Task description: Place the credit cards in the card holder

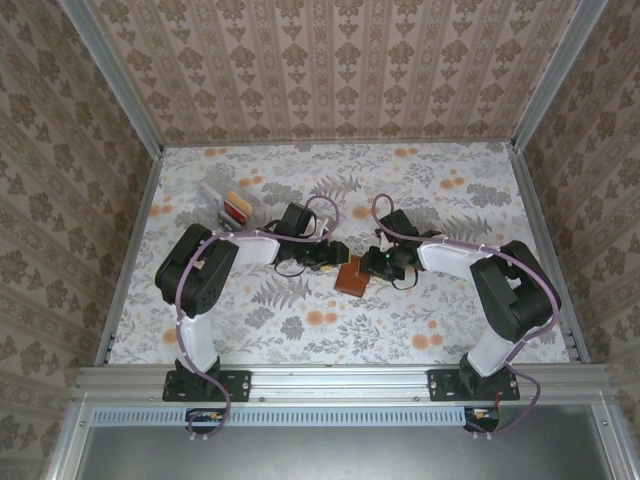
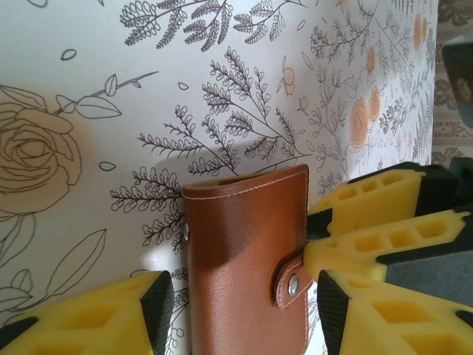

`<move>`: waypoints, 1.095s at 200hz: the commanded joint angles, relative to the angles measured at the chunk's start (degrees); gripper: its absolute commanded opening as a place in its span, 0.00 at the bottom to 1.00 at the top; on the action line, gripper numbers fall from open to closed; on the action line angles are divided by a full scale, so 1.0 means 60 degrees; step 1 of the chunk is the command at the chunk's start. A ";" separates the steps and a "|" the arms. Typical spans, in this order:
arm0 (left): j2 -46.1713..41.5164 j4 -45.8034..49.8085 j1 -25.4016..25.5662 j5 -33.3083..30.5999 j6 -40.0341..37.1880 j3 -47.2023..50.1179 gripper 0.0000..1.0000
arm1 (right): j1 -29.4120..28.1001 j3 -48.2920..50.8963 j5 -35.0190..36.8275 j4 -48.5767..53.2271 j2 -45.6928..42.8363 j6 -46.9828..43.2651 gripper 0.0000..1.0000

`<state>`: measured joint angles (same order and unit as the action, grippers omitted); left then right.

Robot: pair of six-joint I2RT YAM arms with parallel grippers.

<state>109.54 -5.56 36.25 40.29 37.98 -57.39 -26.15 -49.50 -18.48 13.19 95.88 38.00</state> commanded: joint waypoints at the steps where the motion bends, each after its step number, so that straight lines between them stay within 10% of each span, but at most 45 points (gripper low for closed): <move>1: 0.0311 -0.0044 0.0132 0.0306 0.0216 0.0016 0.57 | -0.0051 0.0192 -0.0172 -0.0140 -0.0073 0.0229 0.33; 219: -0.0502 -0.0227 0.0462 0.0692 0.0492 0.0770 0.35 | -0.0051 0.0289 0.0235 -0.0501 0.0324 0.0376 0.29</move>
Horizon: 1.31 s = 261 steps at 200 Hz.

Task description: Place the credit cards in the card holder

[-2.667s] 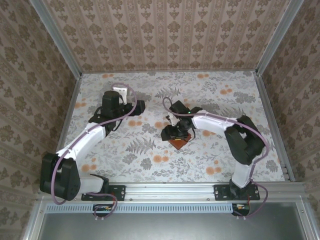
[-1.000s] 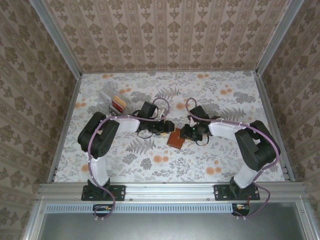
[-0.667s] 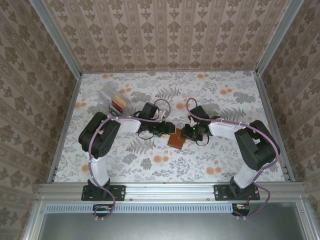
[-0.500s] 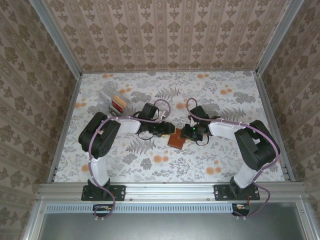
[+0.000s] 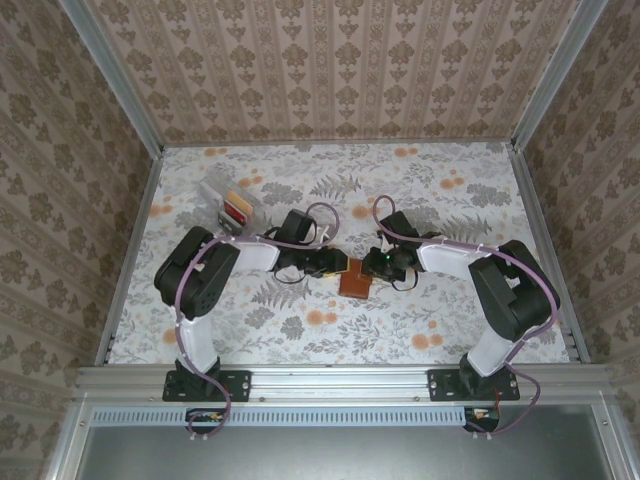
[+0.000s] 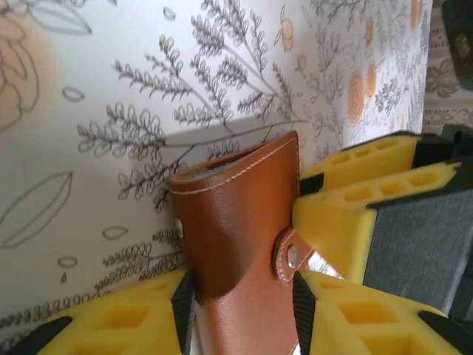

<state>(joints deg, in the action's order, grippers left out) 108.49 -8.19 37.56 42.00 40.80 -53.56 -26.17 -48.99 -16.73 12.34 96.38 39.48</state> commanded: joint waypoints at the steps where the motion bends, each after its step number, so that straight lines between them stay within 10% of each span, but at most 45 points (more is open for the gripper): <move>1: -0.0327 0.0172 0.0236 0.0417 0.0047 0.0142 0.34 | -0.0040 0.0208 -0.0070 -0.0380 0.0241 0.0128 0.29; 93: -0.0432 -0.2558 0.0234 0.0585 0.1731 0.0736 0.42 | 0.0012 0.0312 -0.0738 -0.0959 0.0285 0.0388 0.29; 261: -0.0990 -0.1791 0.0216 0.0153 0.1198 0.0606 0.00 | 0.0194 0.0175 -0.0726 -0.0680 -0.0238 0.0319 0.33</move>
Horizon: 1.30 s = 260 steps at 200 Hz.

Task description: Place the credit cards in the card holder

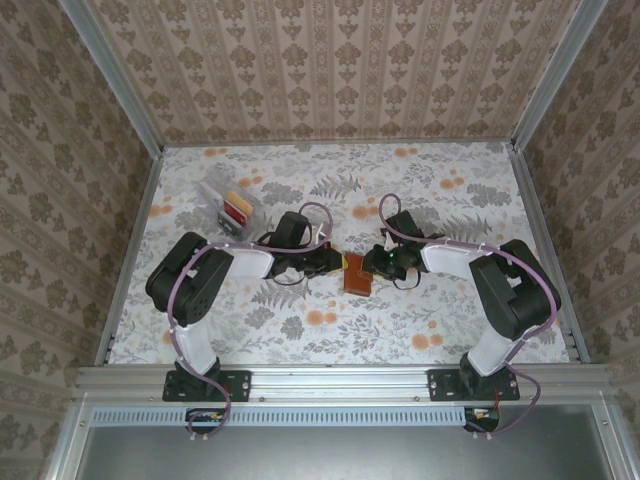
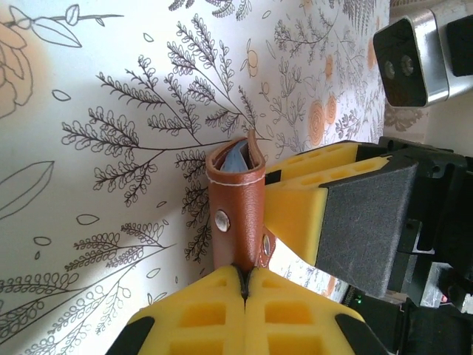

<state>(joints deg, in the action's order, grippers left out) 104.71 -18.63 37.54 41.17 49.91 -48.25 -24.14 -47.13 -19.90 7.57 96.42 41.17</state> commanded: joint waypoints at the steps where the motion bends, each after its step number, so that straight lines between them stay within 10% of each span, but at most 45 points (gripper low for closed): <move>1: -0.0365 -0.0047 0.0226 0.0297 -0.0313 -0.0279 0.00 | -0.0148 -0.0138 -0.0191 0.0122 -0.0255 0.0038 0.33; 107: -0.0357 -0.0265 0.0203 0.0006 -0.0050 -0.0044 0.00 | -0.0406 -0.0110 0.0452 0.1498 -0.0762 -0.0175 0.34; 260: 0.0404 -0.0305 0.0262 0.1024 0.0187 -0.0124 0.45 | -0.0477 0.0498 -0.0337 -0.0494 0.0023 0.0268 0.31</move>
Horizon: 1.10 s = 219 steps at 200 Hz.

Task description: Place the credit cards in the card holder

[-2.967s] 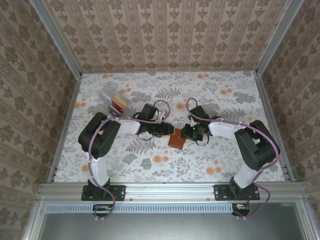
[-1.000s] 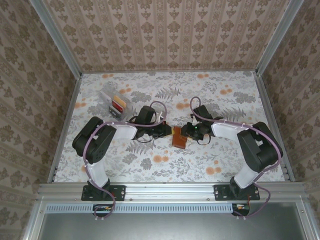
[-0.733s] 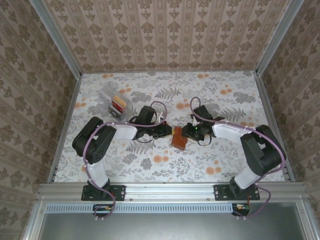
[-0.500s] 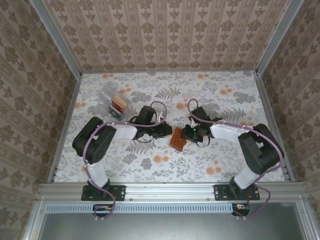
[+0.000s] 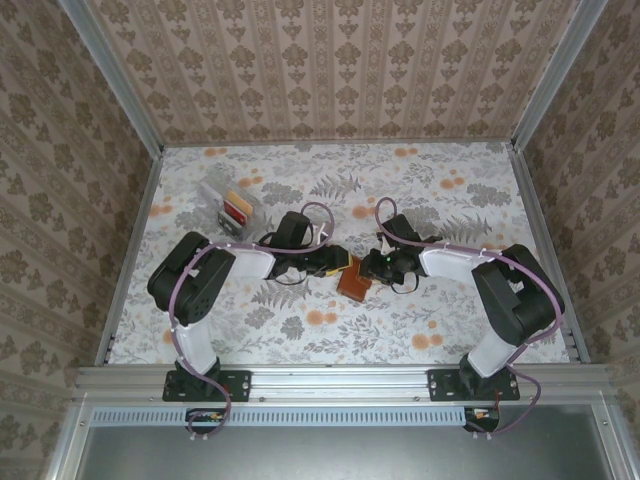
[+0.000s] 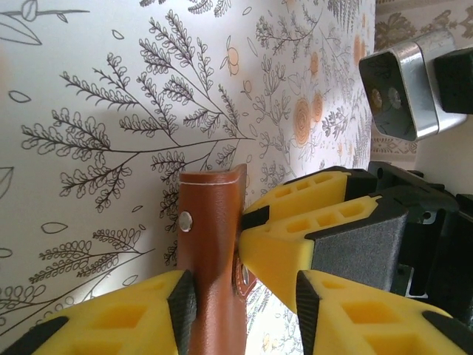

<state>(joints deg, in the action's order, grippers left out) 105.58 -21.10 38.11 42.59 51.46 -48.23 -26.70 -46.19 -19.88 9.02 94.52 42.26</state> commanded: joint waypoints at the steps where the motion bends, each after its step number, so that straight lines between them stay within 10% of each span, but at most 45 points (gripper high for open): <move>1: 0.0259 0.0142 0.0167 0.0778 -0.0084 -0.0132 0.45 | -0.0049 0.0344 -0.0345 -0.0745 0.0343 0.0088 0.31; 101: 0.0230 0.3071 0.0212 -0.0378 -0.1380 -0.0723 0.59 | 0.0084 0.0026 0.0113 0.0001 0.0797 0.0004 0.27; 152: 0.0038 0.2335 0.0238 -0.0306 -0.1111 -0.0601 0.34 | 0.0084 0.0046 0.0231 0.0060 0.0735 0.0003 0.27; 219: -0.0337 0.1352 0.0211 -0.0425 -0.0745 -0.0252 0.33 | 0.0083 -0.0255 0.0397 0.0379 0.0631 -0.0188 0.28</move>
<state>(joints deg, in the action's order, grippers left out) 105.91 -8.99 38.98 40.01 45.50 -50.92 -26.13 -47.27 -20.14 6.76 96.84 42.02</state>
